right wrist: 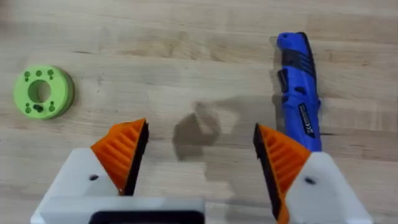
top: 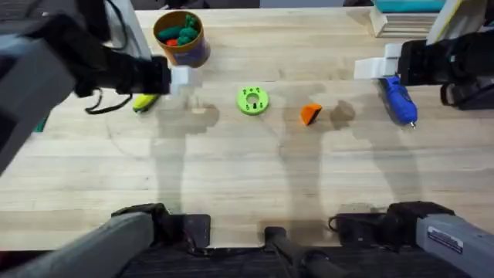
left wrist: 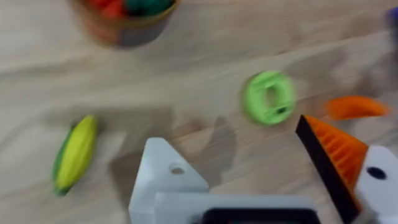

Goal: Pick up the gripper from the table and insert it into the empty holder that is missing its gripper. Then pick up a screw, insert it into the mounting hole, and use the screwdriver to tighten it. Finally, clean up the table by picking up the vegetable and placing it into the bucket.

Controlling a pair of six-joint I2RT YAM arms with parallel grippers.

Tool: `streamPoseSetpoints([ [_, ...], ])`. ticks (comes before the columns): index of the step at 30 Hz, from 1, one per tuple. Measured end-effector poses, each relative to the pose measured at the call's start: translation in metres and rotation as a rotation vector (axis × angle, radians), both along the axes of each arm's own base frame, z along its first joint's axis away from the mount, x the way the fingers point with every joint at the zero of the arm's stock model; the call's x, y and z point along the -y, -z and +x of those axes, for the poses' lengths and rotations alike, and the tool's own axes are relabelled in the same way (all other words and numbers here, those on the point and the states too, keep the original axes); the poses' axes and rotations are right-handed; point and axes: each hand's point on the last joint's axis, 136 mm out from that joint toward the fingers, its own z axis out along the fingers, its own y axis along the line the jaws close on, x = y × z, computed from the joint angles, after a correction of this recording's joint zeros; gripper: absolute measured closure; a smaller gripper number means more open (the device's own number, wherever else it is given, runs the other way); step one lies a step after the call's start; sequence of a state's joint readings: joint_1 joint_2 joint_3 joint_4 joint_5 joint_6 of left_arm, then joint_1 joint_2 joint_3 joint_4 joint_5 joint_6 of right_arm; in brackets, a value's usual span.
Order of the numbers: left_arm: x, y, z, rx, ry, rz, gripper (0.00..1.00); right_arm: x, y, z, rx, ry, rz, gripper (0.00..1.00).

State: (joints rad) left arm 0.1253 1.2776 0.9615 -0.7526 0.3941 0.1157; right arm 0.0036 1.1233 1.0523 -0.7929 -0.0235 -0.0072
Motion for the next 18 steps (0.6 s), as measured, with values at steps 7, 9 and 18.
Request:
streamPoseSetpoints([
  [7, 0.046, -0.090, -0.019, 0.254, 0.106, -0.258, 0.117, 0.000, 0.000, 0.000, 0.000, 0.000, 0.000, 0.008],
  [9, 0.052, -0.103, -0.026, 0.269, 0.103, -0.308, 0.115, 0.000, 0.000, 0.000, 0.000, 0.000, 0.000, 0.009],
  [18, 0.066, -0.115, -0.031, 0.228, 0.004, -0.423, 0.115, 0.000, 0.000, 0.000, 0.000, 0.000, 0.000, 0.008],
])
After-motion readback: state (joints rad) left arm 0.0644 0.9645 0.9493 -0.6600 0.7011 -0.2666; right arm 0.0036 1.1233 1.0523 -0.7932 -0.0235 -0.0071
